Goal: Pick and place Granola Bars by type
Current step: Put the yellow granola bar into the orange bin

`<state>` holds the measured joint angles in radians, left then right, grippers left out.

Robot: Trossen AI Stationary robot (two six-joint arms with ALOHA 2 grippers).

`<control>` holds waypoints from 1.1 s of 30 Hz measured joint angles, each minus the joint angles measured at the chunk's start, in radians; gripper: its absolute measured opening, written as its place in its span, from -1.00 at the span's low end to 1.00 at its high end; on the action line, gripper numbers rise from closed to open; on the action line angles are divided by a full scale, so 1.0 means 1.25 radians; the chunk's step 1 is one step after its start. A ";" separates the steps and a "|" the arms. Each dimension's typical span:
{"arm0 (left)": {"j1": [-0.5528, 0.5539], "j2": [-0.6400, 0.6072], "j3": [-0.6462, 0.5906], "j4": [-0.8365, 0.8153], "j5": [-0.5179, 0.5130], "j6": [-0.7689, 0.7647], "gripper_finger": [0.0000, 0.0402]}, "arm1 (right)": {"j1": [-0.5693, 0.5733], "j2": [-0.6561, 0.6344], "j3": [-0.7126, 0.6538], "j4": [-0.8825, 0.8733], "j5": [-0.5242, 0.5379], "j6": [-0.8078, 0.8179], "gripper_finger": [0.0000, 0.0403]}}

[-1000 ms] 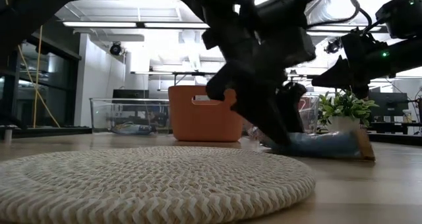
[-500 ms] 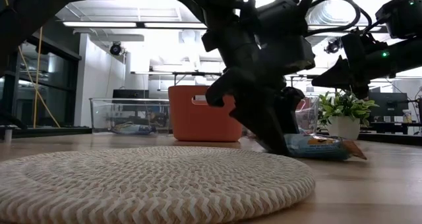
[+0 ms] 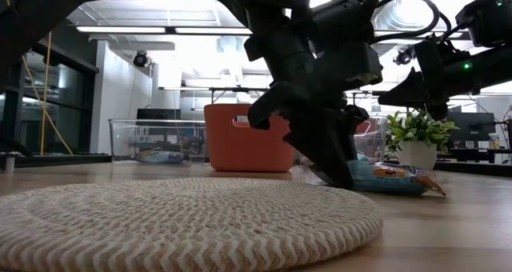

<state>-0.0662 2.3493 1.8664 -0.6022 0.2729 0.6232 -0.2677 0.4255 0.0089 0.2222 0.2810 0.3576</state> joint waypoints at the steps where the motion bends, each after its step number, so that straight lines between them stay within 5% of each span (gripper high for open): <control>1: 0.000 0.000 0.000 0.000 -0.001 0.000 -0.56 | 0.000 0.000 0.000 0.000 0.000 0.000 -1.00; 13: 0.001 -0.001 0.000 -0.002 0.016 -0.048 -0.63 | 0.000 0.000 0.000 0.000 0.000 0.000 -1.00; 26: 0.001 -0.020 0.083 -0.084 0.326 -0.148 -0.64 | 0.000 0.000 0.000 0.000 0.000 0.000 -1.00; 33: 0.001 -0.020 0.246 -0.088 0.379 -0.190 -0.64 | 0.000 0.000 0.000 0.000 0.000 0.000 -1.00</control>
<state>-0.0654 2.3238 2.1733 -0.7118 0.7461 0.3852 -0.2678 0.4254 0.0086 0.2224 0.2810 0.3576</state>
